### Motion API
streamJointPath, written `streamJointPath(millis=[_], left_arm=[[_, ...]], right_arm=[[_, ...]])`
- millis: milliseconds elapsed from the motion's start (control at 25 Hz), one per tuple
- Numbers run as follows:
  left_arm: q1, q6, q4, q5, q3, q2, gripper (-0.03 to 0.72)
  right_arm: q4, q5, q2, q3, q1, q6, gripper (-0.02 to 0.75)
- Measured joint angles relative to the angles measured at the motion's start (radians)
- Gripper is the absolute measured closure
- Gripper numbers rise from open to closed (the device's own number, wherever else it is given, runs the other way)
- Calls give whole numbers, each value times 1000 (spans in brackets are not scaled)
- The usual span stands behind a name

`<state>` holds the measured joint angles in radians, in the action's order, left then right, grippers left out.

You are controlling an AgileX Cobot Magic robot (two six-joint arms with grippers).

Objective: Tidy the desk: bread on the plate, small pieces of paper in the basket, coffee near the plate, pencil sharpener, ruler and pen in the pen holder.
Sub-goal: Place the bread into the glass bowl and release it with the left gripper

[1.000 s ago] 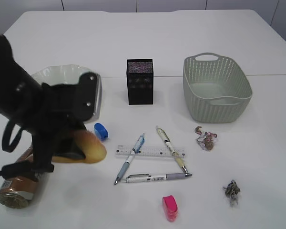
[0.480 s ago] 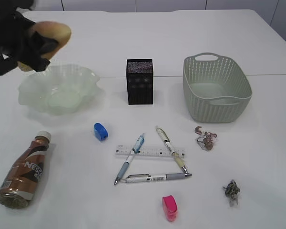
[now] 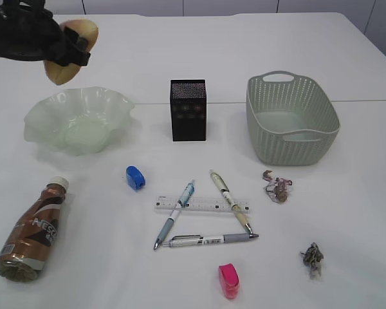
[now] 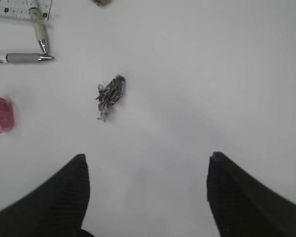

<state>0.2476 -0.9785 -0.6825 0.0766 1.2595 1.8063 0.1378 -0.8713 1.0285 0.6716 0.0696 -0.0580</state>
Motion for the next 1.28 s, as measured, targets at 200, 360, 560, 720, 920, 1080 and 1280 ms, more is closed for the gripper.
streamJointPath(millis=[200, 360, 560, 720, 920, 1080, 1280], left_arm=[[-24, 1, -64, -36, 95, 134, 329], [-51, 1, -78, -58, 111, 214, 329], [-70, 2, -78, -64, 111, 273, 329], [-71, 2, -78, -52, 111, 282, 326], [-71, 2, -78, -52, 111, 284, 237], [-72, 2, -78, -77, 111, 284, 202], [-72, 2, -78, -77, 111, 284, 190]], right_arm=[[0, 2, 4, 0, 0, 0, 192], [0, 2, 28, 0, 0, 0, 192], [0, 2, 40, 0, 0, 0, 192], [0, 2, 40, 0, 0, 0, 192], [0, 2, 40, 0, 0, 0, 192], [0, 0, 40, 0, 0, 0, 192], [0, -1, 40, 1, 0, 0, 192]])
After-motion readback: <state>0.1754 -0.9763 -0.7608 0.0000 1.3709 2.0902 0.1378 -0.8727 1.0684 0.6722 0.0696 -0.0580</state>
